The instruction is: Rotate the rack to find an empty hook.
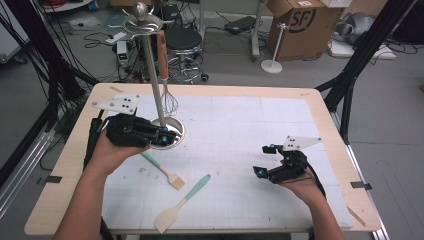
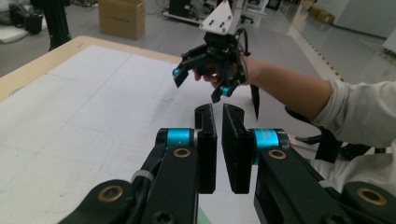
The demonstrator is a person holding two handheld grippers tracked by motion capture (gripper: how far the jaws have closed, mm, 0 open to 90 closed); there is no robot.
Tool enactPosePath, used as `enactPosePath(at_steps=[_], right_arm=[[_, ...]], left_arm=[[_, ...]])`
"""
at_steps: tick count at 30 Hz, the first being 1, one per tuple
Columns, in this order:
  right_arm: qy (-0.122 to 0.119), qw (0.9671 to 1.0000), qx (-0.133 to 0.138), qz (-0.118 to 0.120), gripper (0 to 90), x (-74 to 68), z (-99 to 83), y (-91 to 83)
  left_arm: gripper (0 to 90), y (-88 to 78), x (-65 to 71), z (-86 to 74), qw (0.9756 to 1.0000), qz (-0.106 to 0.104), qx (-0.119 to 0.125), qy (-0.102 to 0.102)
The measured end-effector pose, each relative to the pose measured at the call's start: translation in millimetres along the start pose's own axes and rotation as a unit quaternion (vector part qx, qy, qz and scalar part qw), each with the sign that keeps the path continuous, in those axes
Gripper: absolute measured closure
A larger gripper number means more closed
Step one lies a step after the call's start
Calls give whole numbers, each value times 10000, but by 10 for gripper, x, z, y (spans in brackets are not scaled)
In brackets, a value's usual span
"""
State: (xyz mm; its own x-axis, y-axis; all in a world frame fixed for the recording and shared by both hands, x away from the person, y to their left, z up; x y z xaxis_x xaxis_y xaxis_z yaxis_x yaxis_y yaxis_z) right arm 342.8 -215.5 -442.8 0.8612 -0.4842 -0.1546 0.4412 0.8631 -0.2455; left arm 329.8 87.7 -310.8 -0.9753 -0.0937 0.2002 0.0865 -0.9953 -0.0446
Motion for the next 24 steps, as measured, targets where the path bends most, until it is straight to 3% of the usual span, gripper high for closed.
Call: enactPosePath(at_steps=[4, 9, 11, 14, 17, 21, 24], right_arm=[[16, 10000, 1, 0, 110, 3, -1, 2], [1, 10000, -3, 11, 110, 2, -4, 8], [6, 10000, -6, 13, 110, 0, -5, 10], [2, 10000, -21, 20, 110, -1, -9, 14], [4, 10000, -35, 31, 109, -4, -15, 19], [0, 10000, -52, 39, 110, -10, -19, 27], [1, 10000, -55, 39, 110, -13, -20, 29]], left_arm=[[849, -3, 48, 3, 9999, -149, 8, 43], [864, -33, 27, 20, 9999, 9, -5, 101], [877, -50, -5, -11, 9996, 166, -183, 144], [884, -78, 0, -8, 9986, 211, -424, 234], [883, -85, 49, 118, 9979, 177, -480, 385], [885, -114, 53, 273, 9972, 78, -600, 431], [885, -159, 11, 389, 9974, 96, -559, 439]])
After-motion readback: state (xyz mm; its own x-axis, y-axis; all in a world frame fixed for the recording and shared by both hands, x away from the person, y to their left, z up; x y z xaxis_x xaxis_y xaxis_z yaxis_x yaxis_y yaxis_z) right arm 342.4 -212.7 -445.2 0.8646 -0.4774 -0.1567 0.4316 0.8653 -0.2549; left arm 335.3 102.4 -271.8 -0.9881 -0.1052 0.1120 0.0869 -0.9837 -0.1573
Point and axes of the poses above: each handheld gripper's, and its own axes: y roughly forward along the jaws, z roughly out of its top, x roughly to its right, the point moved 9 cm from there along y, roughly forward along the jaws, and after that the axes turned 14 degrees about x, right-handed, at the moved point
